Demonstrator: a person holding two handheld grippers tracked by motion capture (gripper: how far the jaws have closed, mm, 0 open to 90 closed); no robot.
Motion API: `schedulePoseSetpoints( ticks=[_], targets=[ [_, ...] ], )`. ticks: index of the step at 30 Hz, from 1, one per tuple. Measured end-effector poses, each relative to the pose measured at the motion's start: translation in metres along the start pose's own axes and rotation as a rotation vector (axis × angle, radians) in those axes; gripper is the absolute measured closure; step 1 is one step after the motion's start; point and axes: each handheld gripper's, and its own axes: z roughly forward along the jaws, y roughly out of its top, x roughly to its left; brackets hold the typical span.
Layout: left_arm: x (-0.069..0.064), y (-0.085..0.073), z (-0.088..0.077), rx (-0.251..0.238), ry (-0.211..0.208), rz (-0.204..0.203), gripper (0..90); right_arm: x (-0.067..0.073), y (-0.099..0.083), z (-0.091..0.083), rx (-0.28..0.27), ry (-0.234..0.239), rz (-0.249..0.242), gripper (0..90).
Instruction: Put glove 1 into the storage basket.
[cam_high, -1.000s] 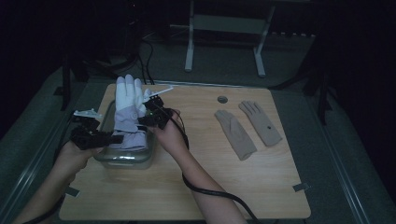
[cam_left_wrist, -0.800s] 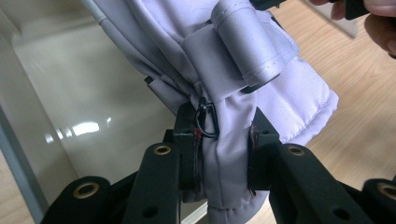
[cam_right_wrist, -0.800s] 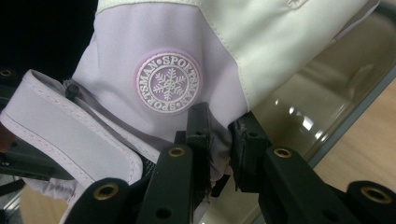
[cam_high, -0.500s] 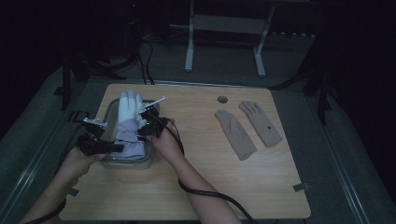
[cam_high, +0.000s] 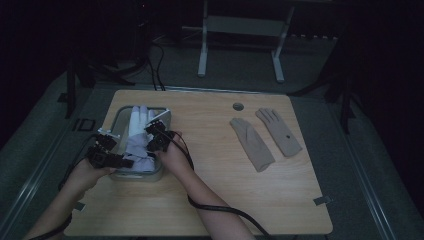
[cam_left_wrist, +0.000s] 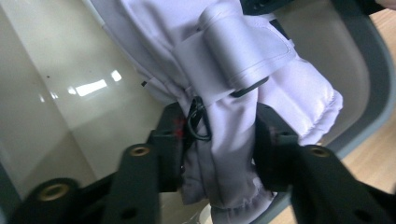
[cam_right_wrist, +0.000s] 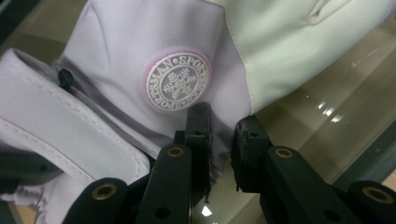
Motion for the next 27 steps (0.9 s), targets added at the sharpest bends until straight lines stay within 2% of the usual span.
schedulePoseSetpoints(
  ticks=[3, 5, 6, 9, 11, 14, 15, 16, 19, 21, 23, 25, 27],
  targets=[
    [0.0, 0.0, 0.0, 0.0, 0.01, 0.002, 52.9, 0.002, 0.001, 0.001, 0.007, -0.012, 0.001, 77.1],
    [-0.003, 0.0, 0.0, -0.011, 0.062, 0.027, 47.2, 0.003, 0.002, 0.001, 0.019, -0.017, -0.002, 75.2],
    [-0.005, 0.0, 0.0, -0.012, 0.081, 0.026, 46.3, 0.003, 0.002, 0.002, 0.018, -0.016, -0.008, 72.6],
    [-0.004, -0.002, 0.0, -0.022, 0.077, 0.021, 45.3, 0.003, 0.003, 0.0, 0.002, -0.019, -0.012, 63.3],
    [-0.003, -0.004, -0.001, -0.036, 0.064, 0.004, 45.7, 0.001, 0.004, -0.004, -0.013, -0.002, -0.018, 60.1],
    [-0.004, -0.005, -0.004, -0.055, 0.075, 0.01, 46.1, -0.001, 0.005, -0.012, -0.043, 0.006, -0.042, 46.3],
    [-0.005, -0.006, -0.005, -0.065, 0.071, 0.005, 46.1, -0.002, 0.005, -0.016, -0.054, 0.029, -0.05, 44.4],
    [-0.006, -0.006, -0.006, -0.074, 0.075, 0.001, 46.0, -0.003, 0.005, -0.019, -0.059, 0.037, -0.037, 44.5],
    [-0.009, -0.006, -0.011, -0.111, 0.074, 0.002, 45.8, -0.003, 0.005, -0.03, -0.09, 0.044, -0.053, 40.8],
    [-0.012, -0.006, -0.015, -0.134, 0.086, 0.01, 45.1, -0.002, 0.005, -0.037, -0.098, 0.038, -0.068, 35.0],
    [-0.015, -0.004, -0.018, -0.149, 0.089, 0.015, 45.1, -0.003, 0.004, -0.044, -0.122, 0.047, -0.065, 32.8],
    [-0.018, -0.003, -0.022, -0.165, 0.112, 0.023, 45.1, -0.004, 0.003, -0.052, -0.144, 0.047, -0.068, 28.4],
    [-0.02, -0.001, -0.025, -0.178, 0.084, 0.028, 44.5, -0.007, 0.001, -0.058, -0.152, 0.059, -0.081, 22.7]
  ],
)
